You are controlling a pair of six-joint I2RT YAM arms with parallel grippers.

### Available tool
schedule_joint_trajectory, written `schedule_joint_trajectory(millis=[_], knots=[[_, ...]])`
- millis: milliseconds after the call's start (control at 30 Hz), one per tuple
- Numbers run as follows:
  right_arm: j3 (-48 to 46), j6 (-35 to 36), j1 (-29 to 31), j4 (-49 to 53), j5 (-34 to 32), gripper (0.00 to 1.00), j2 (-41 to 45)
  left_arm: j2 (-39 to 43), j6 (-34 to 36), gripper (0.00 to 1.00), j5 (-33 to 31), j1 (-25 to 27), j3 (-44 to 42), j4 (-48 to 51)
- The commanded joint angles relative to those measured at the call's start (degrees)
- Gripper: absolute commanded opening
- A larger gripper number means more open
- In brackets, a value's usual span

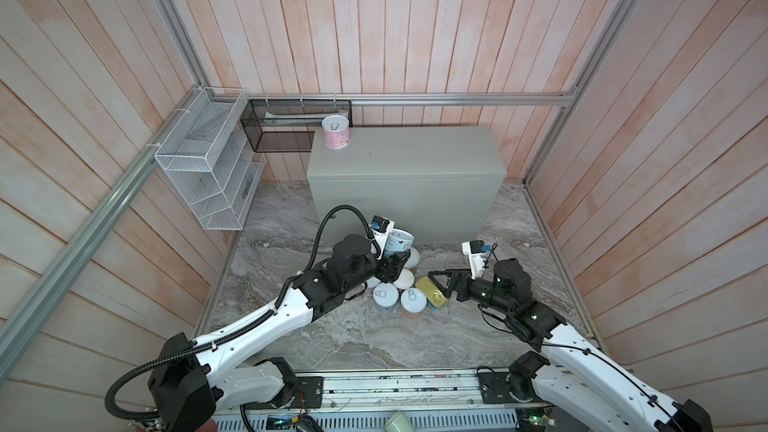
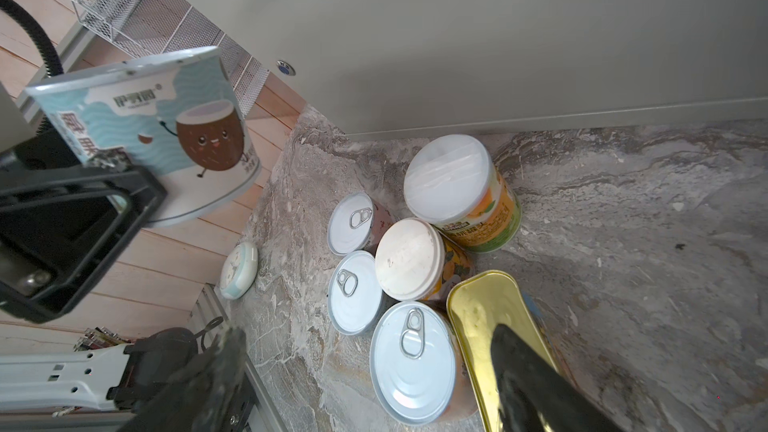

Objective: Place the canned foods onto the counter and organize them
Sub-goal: 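Lift the teal can with the left gripper while the right gripper opens and withdraws, then carry the teal can with the left gripper up to the cabinet top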

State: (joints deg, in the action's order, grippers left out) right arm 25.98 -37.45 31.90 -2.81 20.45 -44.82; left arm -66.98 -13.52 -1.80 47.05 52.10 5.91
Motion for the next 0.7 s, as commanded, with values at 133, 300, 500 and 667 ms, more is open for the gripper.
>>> schedule_joint_trajectory(millis=[133, 300, 500, 667], knots=[[1.66, -0.87, 0.39, -9.2, -0.54, 0.92, -3.6, 4.73, -0.1, 0.59, -3.87, -0.6, 6.44, 4.99], [2.9, -2.58, 0.44, -15.98, -1.36, 0.92, -7.08, 4.93, 1.64, 0.59, -2.51, -1.68, 8.24, 4.94], [3.91, -0.47, 0.62, -18.33, -2.69, 0.92, -10.31, 3.86, 1.67, 0.59, 2.63, -5.1, 10.69, 2.51], [1.04, -1.04, 1.26, -24.79, -3.09, 0.92, -11.08, 2.65, 2.95, 0.59, 3.34, -5.82, 14.61, 2.92]])
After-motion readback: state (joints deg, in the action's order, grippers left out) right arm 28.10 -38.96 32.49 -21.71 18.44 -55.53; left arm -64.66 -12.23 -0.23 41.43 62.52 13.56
